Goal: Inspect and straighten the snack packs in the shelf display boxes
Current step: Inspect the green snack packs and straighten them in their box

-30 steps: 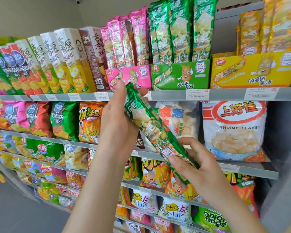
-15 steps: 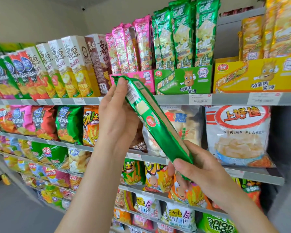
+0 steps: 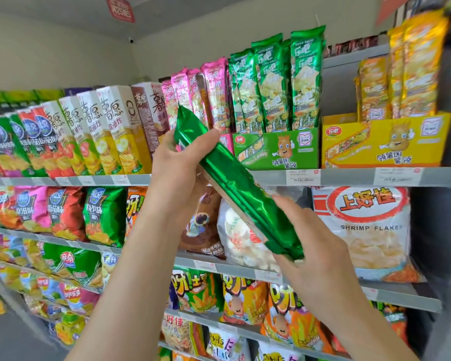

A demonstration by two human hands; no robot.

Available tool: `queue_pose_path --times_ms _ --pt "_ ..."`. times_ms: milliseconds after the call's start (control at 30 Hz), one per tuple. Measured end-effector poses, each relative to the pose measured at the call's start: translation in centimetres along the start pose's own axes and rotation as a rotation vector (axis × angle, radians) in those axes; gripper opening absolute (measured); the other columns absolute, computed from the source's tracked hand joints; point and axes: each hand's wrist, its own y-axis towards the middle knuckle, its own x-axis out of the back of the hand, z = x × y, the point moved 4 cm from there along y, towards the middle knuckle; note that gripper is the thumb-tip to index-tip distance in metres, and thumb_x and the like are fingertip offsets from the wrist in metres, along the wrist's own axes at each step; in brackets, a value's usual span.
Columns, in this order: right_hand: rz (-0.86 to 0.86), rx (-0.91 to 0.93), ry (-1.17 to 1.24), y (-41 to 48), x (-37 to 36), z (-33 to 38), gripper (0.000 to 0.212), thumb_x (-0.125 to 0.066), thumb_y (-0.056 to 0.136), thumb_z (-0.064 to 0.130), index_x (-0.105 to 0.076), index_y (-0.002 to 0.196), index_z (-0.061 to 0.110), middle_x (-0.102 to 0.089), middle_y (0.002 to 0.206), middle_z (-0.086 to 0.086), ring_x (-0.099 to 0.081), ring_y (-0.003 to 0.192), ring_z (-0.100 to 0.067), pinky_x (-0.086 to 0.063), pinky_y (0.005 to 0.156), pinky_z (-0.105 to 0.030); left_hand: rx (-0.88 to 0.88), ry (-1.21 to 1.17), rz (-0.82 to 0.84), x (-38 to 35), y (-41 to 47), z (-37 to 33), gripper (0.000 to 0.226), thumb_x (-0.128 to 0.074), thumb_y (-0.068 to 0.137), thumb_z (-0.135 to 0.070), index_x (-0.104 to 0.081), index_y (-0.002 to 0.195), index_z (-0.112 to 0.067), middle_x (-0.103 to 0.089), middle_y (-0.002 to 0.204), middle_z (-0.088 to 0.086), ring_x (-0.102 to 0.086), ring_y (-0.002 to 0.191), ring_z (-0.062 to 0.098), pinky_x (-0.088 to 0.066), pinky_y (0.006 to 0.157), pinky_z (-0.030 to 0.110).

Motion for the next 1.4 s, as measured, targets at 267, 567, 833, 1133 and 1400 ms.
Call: queue_pose_path --times_ms 267,567,833,1133,1400 --pt "0.354 -0.138 0.752 3.3 0.5 0.1 0.079 -0.068 0.077 0.065 -0.027 0.143 0.052 -0.046 0.137 0.032 -0.054 0.119 0.002 -0.050 0.092 -0.024 -0.019 -0.344 0.278 -1.6 2.3 -2.2 0.036 -0.055 0.085 -0.013 -0.049 0.117 0.003 -0.071 0.106 0.019 -0.070 0.088 0.027 -0.057 0.076 0.038" --pt "0.369 -0.225 1.137 10.7 2.8 -0.9 0.064 -0.074 0.062 0.041 -0.054 0.122 0.032 -0.075 0.104 0.005 -0.070 0.097 -0.009 -0.054 0.084 -0.025 -0.098 -0.079 0.542 -6.0 5.2 -3.6 0.031 -0.055 0.088 -0.020 -0.061 0.115 -0.007 -0.068 0.100 0.010 -0.064 0.088 0.023 -0.054 0.082 0.038" --pt "0.278 0.014 1.091 18.2 7.8 -0.1 0.060 -0.068 0.081 0.011 -0.048 0.136 0.024 -0.069 0.116 -0.010 -0.068 0.097 -0.020 -0.057 0.079 -0.028 -0.404 0.157 0.501 -9.5 8.2 -7.4 0.031 -0.059 0.090 -0.012 -0.062 0.120 -0.008 -0.072 0.107 0.008 -0.067 0.094 0.021 -0.056 0.079 0.040" --pt "-0.145 0.093 0.859 28.4 16.3 -1.6 0.101 -0.080 0.077 0.016 -0.015 0.152 0.038 -0.073 0.109 0.008 -0.071 0.098 -0.022 -0.058 0.085 -0.051 -0.482 0.872 0.479 -11.7 13.9 -9.5 0.065 -0.052 0.068 -0.020 -0.057 0.132 -0.023 -0.062 0.127 -0.010 -0.056 0.116 -0.001 -0.039 0.108 0.027" --pt "-0.619 0.055 0.737 35.6 17.8 -2.8 0.043 -0.075 0.083 0.009 -0.046 0.114 0.009 -0.062 0.097 0.002 -0.064 0.077 0.001 -0.058 0.079 -0.027 -0.267 1.438 0.730 -13.4 15.8 -6.3 0.070 -0.064 0.086 -0.027 -0.034 0.150 -0.026 -0.035 0.155 -0.003 -0.034 0.139 0.010 -0.029 0.103 0.019"
